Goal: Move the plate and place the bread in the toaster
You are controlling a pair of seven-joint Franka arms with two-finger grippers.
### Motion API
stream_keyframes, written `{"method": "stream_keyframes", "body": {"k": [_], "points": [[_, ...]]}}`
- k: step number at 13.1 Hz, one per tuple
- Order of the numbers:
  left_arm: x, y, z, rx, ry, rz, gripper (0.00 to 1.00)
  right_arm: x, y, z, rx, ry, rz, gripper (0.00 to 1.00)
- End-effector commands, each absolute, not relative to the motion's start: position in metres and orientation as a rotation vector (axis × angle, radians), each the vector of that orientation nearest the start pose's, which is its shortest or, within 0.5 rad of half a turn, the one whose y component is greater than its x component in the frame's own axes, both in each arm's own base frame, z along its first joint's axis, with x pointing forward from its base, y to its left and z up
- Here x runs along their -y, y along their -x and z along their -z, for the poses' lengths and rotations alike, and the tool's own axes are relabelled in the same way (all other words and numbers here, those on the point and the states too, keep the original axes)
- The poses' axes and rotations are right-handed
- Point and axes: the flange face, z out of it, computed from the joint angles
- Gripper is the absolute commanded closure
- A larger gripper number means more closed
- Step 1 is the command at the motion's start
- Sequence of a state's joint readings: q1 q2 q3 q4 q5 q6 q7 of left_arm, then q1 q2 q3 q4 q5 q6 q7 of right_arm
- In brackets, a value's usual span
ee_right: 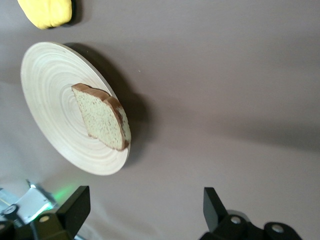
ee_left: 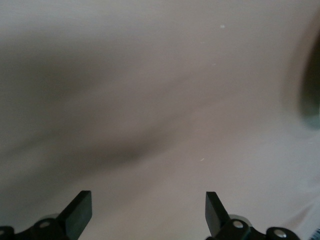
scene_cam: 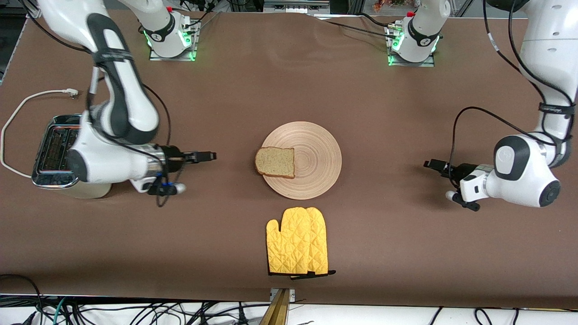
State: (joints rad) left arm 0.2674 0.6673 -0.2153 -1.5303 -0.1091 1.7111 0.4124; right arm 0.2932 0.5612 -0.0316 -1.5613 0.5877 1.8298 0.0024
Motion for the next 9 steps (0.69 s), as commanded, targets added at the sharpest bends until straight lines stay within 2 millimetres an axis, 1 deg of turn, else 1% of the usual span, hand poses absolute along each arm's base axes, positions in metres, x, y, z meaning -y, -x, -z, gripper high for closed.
{"method": "stream_keyframes", "body": {"k": [1, 2, 3, 4, 5, 7, 8, 9], "points": [[-0.015, -0.645, -0.314, -0.437, 3.159, -0.703, 0.00, -0.258, -0.630, -0.283, 0.030, 2.602, -0.453, 0.00], [-0.003, -0.640, -0.336, -0.417, 3.035, -0.712, 0.00, -0.267, -0.628, -0.271, 0.009, 2.576, -0.461, 0.00], [0.000, -0.634, -0.362, -0.323, 2.967, -0.695, 0.00, -0.277, -0.626, -0.263, -0.003, 2.559, -0.455, 0.00], [0.001, -0.630, -0.391, -0.207, 2.955, -0.643, 0.00, -0.288, -0.624, -0.255, 0.003, 2.566, -0.444, 0.00], [0.003, -0.625, -0.427, -0.136, 2.961, -0.557, 0.00, -0.298, -0.621, -0.246, 0.011, 2.577, -0.430, 0.00], [0.011, -0.611, -0.502, -0.106, 2.979, -0.364, 0.00, -0.313, -0.616, -0.227, 0.008, 2.586, -0.421, 0.00], [0.013, -0.603, -0.534, -0.095, 3.000, -0.261, 0.00, -0.319, -0.614, -0.220, 0.001, 2.585, -0.412, 0.00], [0.031, -0.587, -0.566, -0.130, 3.007, -0.185, 0.00, -0.324, -0.612, -0.210, -0.002, 2.593, -0.402, 0.00]]}}
